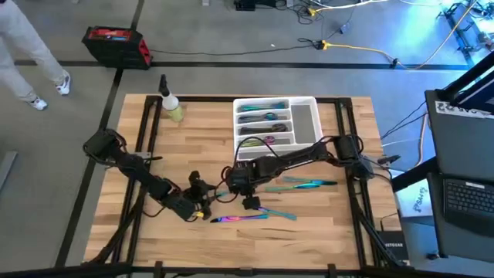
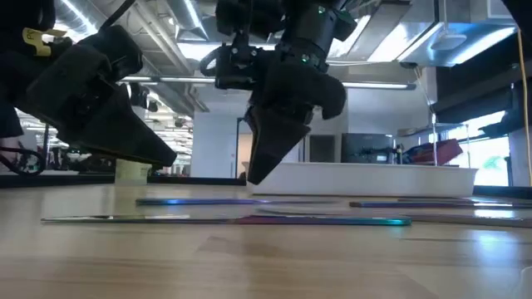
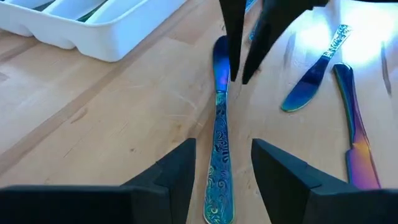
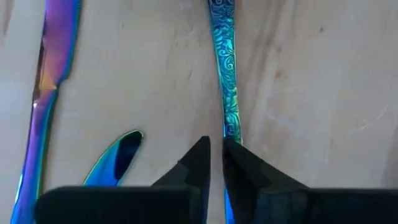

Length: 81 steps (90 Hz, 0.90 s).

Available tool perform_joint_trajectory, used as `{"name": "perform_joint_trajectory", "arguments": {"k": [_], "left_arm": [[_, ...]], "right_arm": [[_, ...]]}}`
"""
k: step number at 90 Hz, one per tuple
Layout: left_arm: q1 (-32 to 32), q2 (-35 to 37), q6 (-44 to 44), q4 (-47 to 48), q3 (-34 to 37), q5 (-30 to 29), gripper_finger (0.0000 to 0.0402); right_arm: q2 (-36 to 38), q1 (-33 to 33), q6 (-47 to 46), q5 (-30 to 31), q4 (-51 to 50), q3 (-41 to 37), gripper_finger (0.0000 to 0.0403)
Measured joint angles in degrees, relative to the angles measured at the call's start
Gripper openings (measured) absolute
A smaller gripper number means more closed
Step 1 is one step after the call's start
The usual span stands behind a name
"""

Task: Sort silverware
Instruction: Put the blue knife on the white silverware tray

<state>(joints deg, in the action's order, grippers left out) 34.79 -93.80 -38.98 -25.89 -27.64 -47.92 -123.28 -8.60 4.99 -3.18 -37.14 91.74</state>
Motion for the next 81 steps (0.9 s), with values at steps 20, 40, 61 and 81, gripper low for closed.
{"name": "perform_joint_trajectory", "arguments": {"k": [20, 40, 61, 81], "left_arm": [[0.0, 0.0, 0.7, 0.0, 0.0, 0.6, 0.0143], [-1.9, -0.1, 9.3, -0.1, -1.1, 7.4, 0.0149], [-5.9, -0.1, 8.0, 3.8, -1.3, 9.0, 0.0201], [-5.6, -0.1, 10.4, 1.8, -1.3, 7.2, 0.0250]], "right_arm": [[0.0, 0.0, 2.1, 1.7, 2.1, -0.1, 0.0070], [0.1, 0.0, 2.8, 2.6, 3.1, 0.0, 0.0111], [-2.3, 0.0, 2.8, 2.7, 4.3, 0.1, 0.0132], [-2.4, 0.0, 2.8, 5.1, 4.7, 0.1, 0.0134]]}}
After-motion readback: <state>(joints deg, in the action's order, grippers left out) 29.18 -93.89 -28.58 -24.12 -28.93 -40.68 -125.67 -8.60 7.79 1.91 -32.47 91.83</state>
